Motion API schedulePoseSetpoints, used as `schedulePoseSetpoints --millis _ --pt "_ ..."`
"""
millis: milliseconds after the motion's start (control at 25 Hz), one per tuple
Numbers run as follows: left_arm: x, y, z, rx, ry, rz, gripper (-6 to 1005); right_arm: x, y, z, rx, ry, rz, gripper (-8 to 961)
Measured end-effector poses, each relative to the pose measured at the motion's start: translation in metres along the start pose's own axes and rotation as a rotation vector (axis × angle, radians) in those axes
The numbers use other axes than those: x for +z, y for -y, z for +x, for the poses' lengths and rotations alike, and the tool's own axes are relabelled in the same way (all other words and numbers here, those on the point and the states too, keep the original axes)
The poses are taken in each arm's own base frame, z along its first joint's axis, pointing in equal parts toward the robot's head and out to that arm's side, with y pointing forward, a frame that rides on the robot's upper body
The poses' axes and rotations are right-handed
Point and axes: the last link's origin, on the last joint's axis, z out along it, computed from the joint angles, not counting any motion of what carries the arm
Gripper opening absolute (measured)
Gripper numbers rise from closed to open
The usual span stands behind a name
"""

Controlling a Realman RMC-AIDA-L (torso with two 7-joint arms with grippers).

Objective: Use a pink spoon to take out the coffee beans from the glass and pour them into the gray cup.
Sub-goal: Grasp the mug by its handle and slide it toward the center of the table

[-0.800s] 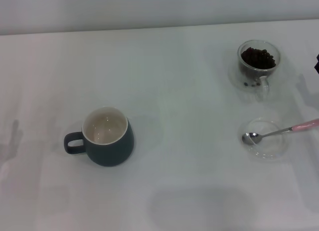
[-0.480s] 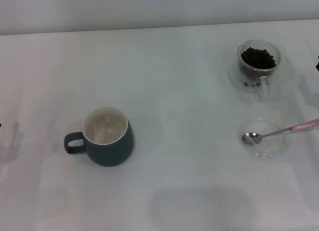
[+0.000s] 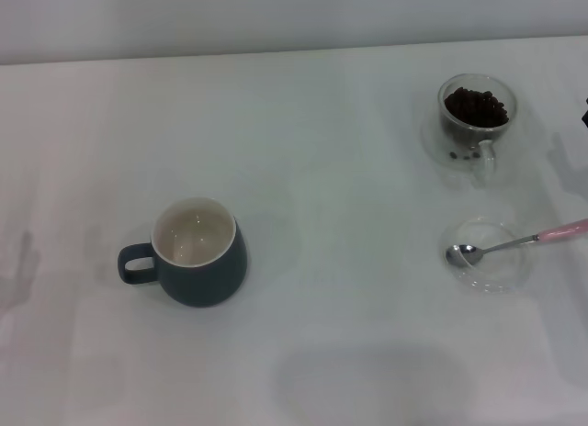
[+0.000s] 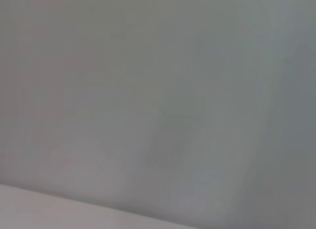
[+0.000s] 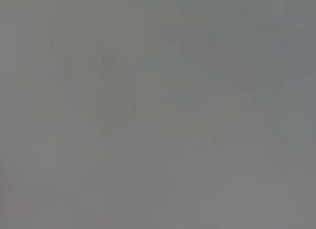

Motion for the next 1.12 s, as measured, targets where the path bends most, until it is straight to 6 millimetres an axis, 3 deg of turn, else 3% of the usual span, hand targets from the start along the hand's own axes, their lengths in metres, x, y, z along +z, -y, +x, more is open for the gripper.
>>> schedulePoseSetpoints --millis 240,680,880,1120 --pt "-0.011 -0.002 0.003 0.013 -0.027 -0.035 799 0.0 -0.001 0.001 0.002 -0.003 -0.004 845" --pt "-0.051 -0.004 -0.004 0.086 0.008 -0.144 796 0.004 -0.002 -0.001 0.0 0.002 -0.006 844" --pt "-0.053 -0.017 -0.013 0.141 0.077 -0.291 795 0.012 -0.008 -0.004 0.001 0.01 -0.022 844" --pt "-0.041 -0.028 -0.019 0.188 0.128 -0.402 797 0.018 -0.013 -0.007 0.0 0.015 -0.039 844"
